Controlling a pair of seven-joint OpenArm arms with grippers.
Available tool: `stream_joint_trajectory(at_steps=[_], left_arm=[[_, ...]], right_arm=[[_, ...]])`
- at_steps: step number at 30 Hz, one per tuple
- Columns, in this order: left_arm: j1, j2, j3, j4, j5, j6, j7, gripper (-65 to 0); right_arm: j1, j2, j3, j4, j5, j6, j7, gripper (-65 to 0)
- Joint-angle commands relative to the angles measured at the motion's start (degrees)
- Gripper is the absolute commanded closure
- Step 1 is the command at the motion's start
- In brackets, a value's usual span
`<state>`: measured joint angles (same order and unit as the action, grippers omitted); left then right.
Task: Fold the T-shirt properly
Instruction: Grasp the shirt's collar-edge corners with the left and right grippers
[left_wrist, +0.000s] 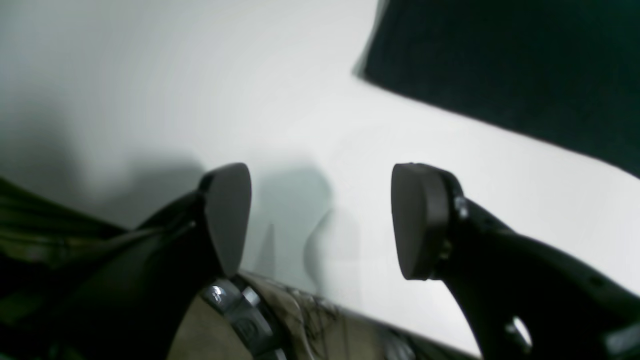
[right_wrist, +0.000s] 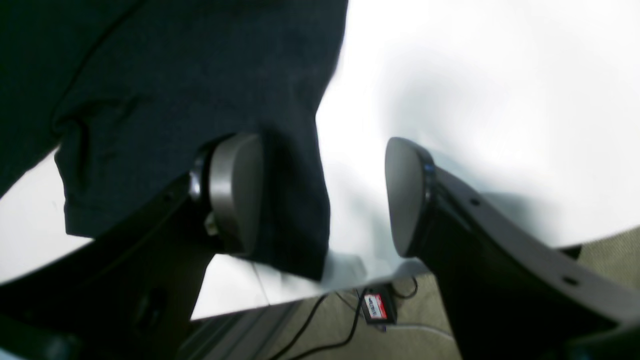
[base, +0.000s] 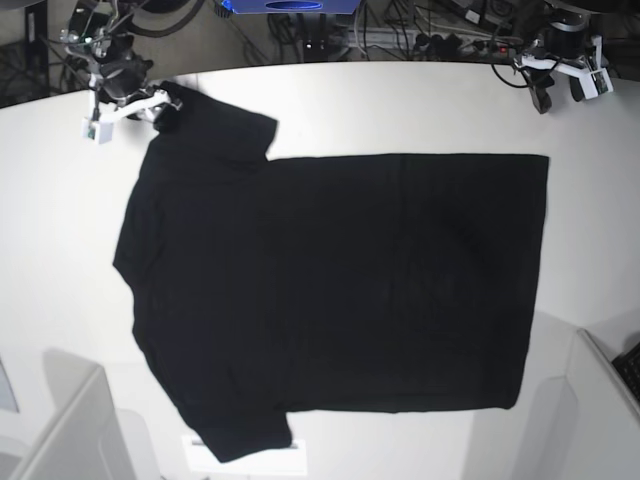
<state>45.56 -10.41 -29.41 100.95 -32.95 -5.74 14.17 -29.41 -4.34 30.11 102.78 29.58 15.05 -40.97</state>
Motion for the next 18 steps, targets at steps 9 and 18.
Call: stream_joint_trajectory(at_steps=[9,18], left_arm=[[-6.9,-0.2,-1.8,0.8,-0.4,0.0,6.7,-42.6],[-14.3,-0.2,-1.9,-6.6,-0.4,0.0,11.7,-42.6]], right_arm=[[-1.1,0.5,-4.6,-0.8,0.2,0.3,-0.7,-35.3],[-0.5,2.1,-4.8,-4.1,0.5,0.4,-0.7,0.0]])
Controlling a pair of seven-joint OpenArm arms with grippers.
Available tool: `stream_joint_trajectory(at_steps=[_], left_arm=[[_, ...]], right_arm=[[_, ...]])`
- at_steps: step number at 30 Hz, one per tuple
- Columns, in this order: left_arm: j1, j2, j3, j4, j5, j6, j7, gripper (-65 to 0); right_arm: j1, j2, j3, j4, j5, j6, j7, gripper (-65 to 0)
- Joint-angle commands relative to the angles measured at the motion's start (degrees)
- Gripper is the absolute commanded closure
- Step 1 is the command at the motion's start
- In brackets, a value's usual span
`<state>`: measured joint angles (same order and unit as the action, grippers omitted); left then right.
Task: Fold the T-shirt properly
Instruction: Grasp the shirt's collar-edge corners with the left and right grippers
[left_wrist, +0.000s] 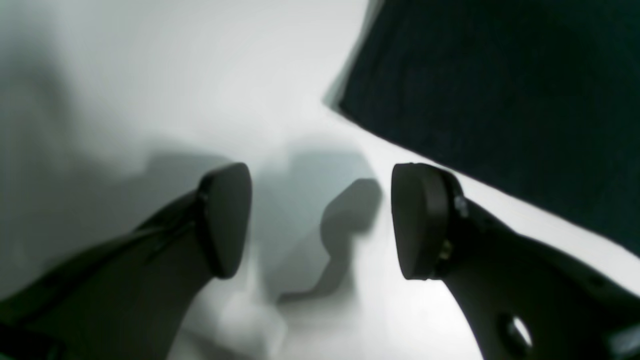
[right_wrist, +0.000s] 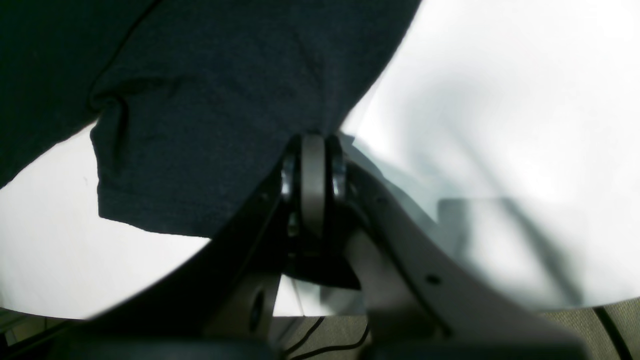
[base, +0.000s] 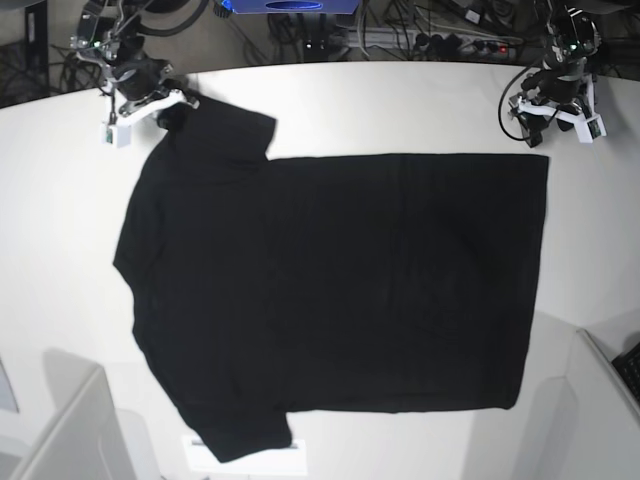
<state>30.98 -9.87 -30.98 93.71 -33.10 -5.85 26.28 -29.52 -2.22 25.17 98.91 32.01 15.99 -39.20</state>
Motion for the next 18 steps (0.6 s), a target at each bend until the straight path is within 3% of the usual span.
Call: stream_joint_trajectory(at_steps=[1,13,18], left_arm=[[-0.3,-0.6,-0.4,0.0,-0.3,0.1,-0.4,-42.6],[-6.7,-0.6,0.4,-4.3,-0.3,0.1,0.0,-42.6],[-10.3,-0.1,1.2,-4.3,-0.3,0.1,6.2,-42.6]], right_arm=[[-0.4,0.0,0.1,-0.6,-1.9,-0.6,-2.5,0.0],[0.0,0.0,0.1,-0.6,-1.9,-0.6,-2.5,0.0],[0.0,0.0,0.1,-0.5,-1.9,-0.6,-2.5,0.0]])
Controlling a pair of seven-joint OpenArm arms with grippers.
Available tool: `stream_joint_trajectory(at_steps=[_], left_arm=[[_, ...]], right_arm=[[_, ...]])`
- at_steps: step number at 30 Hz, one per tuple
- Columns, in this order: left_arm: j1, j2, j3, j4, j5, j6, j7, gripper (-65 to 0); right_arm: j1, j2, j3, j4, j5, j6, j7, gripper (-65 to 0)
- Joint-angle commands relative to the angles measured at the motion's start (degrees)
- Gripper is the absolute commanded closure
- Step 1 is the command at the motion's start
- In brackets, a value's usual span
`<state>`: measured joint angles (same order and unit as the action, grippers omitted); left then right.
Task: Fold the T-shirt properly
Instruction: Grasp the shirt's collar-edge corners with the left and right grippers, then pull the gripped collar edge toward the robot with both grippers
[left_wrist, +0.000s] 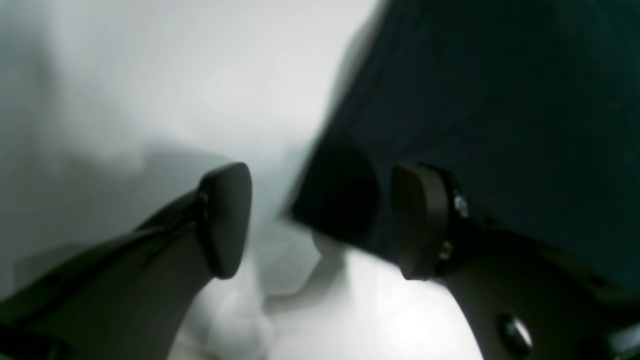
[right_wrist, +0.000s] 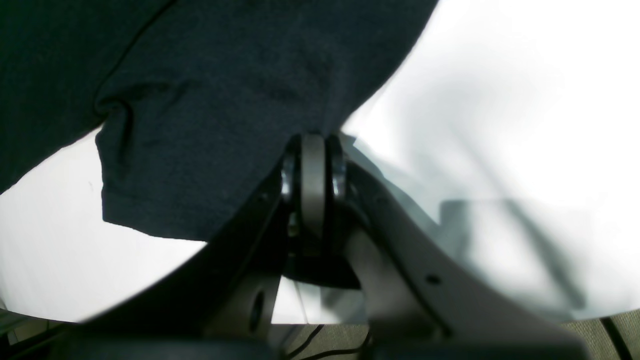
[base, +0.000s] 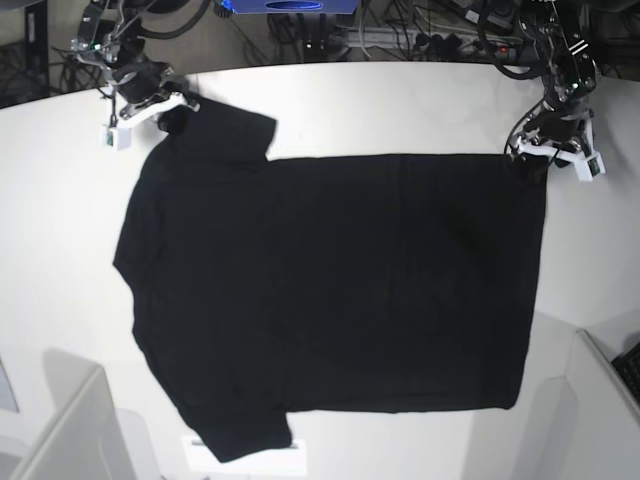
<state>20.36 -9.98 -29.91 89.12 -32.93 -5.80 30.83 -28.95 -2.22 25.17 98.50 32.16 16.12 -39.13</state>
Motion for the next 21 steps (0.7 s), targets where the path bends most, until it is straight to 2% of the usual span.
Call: stream_joint_trajectory(at_steps=[1,9,11,16,21], left_arm=[[-0.3,0.5,0.2,0.1,-0.4,0.0,2.4,-42.6],[-1.4,2.0,0.2,-0.1,-0.1,0.0,2.9,-41.1],[-1.4,2.0,0.2,-0.2,-0.1,0.0,2.9,-33.9],[-2.6,1.8,0.2,-2.7,-0.1,0.0,2.9,0.0],[-2.2,1.7,0.2,-3.8,0.0,0.0,2.9,0.0]], right_arm=[[-0.5,0.0,0.1,-0.1,-2.1,-0.7,-2.6,0.0],[-0.5,0.9,0.1,-0.1,-2.1,-0.7,-2.6,0.0],[-0.2,0.9,0.2,-0.1,-2.1,-0.7,-2.6,0.0],[0.2,0.9,0.4,-0.1,-2.2,-0.7,-2.6,0.0],[-0.1,0.9,0.5,0.0,-2.2,-0.7,-2.6,0.0]])
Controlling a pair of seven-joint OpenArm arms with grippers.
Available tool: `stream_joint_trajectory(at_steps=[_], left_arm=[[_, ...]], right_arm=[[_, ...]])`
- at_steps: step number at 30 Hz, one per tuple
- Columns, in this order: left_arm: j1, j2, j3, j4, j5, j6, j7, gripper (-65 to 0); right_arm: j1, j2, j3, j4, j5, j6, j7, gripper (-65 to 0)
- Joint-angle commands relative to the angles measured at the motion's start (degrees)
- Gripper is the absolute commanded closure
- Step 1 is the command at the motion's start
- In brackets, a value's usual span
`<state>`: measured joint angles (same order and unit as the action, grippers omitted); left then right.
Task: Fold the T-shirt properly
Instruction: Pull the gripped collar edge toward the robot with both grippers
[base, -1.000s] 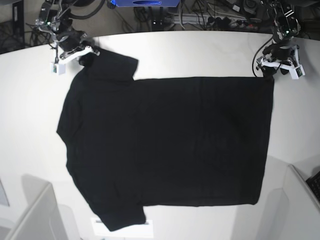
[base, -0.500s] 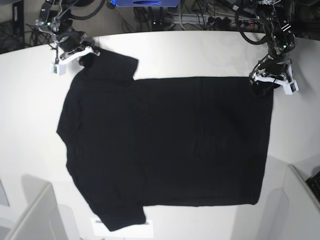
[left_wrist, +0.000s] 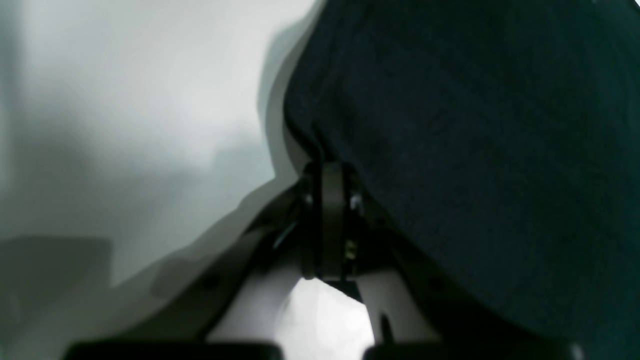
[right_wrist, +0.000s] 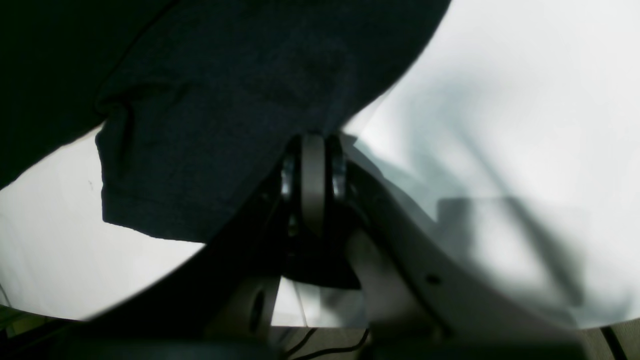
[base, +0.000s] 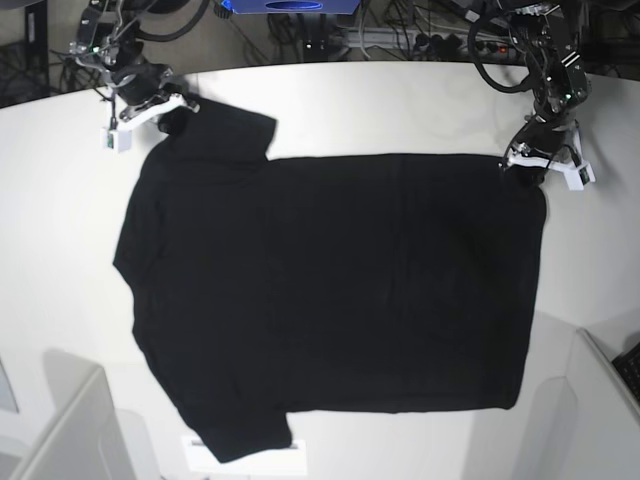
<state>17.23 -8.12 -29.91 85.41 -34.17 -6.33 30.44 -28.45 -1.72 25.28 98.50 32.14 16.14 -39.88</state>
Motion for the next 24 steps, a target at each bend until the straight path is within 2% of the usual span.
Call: stream_joint_trajectory(at_steps=[1,24], left_arm=[[1.6,-0.2,0.2,0.2,1.3,0.6,3.3,0.0],[18.6,-0.2,-0.6,16.9,1.3,0.6,2.9,0.0]], right_arm=[[-0.7,0.4,0.3,0.1,-2.2,-0.7,-1.8,0.0],[-11.4,0.4,0.8,10.4,-2.0,-0.7,-1.4,0.0]])
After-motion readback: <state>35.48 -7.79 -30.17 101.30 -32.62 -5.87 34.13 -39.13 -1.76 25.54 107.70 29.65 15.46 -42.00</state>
